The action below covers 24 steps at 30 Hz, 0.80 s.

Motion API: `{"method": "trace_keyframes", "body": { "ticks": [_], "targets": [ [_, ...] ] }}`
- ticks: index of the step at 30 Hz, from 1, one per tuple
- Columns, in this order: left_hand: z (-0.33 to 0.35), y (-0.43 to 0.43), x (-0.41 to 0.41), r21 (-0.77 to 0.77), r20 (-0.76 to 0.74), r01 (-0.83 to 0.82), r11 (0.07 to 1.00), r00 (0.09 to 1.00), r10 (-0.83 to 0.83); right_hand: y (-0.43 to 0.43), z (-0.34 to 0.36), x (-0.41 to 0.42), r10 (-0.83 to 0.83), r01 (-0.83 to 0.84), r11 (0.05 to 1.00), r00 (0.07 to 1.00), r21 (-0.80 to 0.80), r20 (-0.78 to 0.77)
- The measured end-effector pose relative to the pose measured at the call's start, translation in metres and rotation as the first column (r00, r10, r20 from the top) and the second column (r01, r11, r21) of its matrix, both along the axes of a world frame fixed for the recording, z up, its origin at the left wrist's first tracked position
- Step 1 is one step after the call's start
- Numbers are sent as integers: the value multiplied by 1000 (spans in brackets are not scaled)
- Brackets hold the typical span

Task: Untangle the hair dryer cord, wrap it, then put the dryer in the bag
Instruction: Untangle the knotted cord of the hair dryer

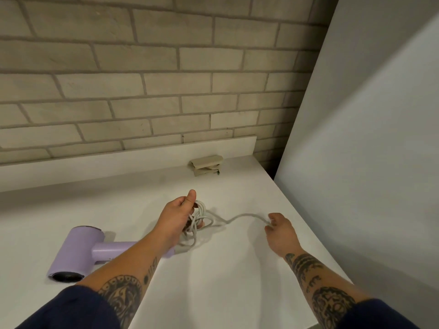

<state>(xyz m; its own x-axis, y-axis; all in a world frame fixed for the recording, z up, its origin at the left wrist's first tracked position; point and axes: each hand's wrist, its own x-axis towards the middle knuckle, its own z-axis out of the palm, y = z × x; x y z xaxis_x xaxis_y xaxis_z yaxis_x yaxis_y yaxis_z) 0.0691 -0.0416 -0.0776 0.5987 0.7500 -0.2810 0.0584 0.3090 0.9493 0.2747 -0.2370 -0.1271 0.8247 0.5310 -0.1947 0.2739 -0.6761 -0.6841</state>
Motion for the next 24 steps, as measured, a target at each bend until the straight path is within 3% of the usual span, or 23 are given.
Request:
{"method": "trace_keyframes", "body": {
  "ticks": [5, 9, 11, 14, 17, 21, 24],
  "targets": [
    [2, 10, -8, -22, -14, 0, 1000, 1000, 0, 9, 8, -29, 37, -26, 993, 995, -116, 96],
    [7, 14, -18, 6, -28, 75, 997, 997, -75, 22, 24, -64, 42, -42, 999, 980, -5, 196],
    [9, 14, -20, 20, -16, 109, 994, 994, -109, 31, 38, -83, 36, -50, 989, 994, 142, 103],
    [9, 12, -22, 32, -18, 121, 992, 992, -121, 43, 63, -113, 129, -66, 933, 979, 353, -157],
    [5, 8, -24, -2, -6, 149, 989, 989, -149, 53, 73, -139, 239, -99, 891, 933, 444, -270],
    [6, 3, -29, -118, 51, 279, 953, 960, -275, 66, 60, -151, 173, -108, 929, 972, 353, -160],
    [6, 6, -33, -200, 75, 348, 916, 938, -340, 69, 53, -146, 173, -99, 913, 973, 395, -155]
  ]
}}
